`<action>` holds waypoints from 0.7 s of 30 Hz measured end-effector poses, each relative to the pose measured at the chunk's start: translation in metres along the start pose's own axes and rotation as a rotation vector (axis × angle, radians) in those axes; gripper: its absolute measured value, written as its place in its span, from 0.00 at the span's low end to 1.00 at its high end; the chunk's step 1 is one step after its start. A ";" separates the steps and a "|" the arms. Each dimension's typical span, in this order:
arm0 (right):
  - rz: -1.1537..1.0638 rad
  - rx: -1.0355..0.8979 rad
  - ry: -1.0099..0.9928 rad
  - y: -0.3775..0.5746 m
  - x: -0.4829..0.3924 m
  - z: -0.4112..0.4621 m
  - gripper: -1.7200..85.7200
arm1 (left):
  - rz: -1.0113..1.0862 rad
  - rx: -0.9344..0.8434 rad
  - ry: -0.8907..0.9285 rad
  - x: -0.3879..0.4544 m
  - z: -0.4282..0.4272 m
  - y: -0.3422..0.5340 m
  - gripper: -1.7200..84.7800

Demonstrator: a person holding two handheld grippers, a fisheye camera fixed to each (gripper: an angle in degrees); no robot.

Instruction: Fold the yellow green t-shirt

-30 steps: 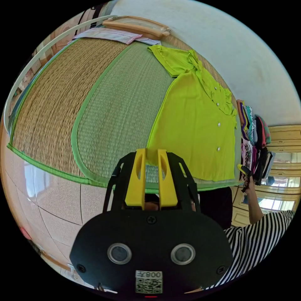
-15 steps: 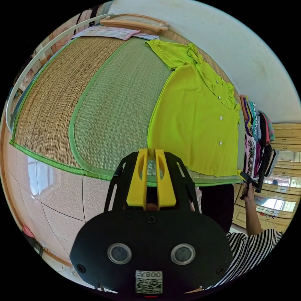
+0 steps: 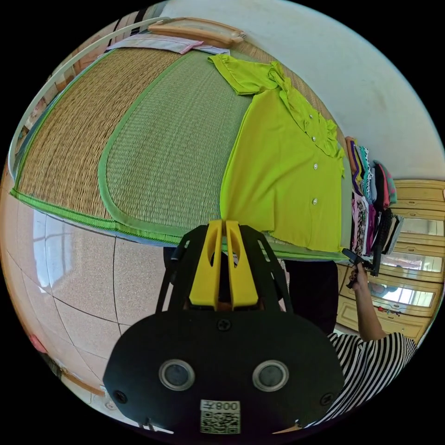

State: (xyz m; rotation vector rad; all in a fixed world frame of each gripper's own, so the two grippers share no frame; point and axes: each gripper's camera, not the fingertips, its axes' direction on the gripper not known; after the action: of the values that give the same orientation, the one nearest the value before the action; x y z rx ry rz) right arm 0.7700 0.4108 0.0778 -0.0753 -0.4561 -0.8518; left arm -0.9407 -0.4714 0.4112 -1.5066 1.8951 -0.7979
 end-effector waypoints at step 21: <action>0.098 0.022 -0.136 0.059 0.056 -0.002 0.03 | -0.004 0.034 0.041 -0.013 0.003 0.051 0.04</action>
State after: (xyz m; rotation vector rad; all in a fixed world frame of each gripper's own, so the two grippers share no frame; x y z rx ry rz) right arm 0.8464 0.4095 0.1068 -0.1354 -0.5848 -0.7484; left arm -0.9676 -0.4502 0.3716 -1.4841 1.8992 -0.8648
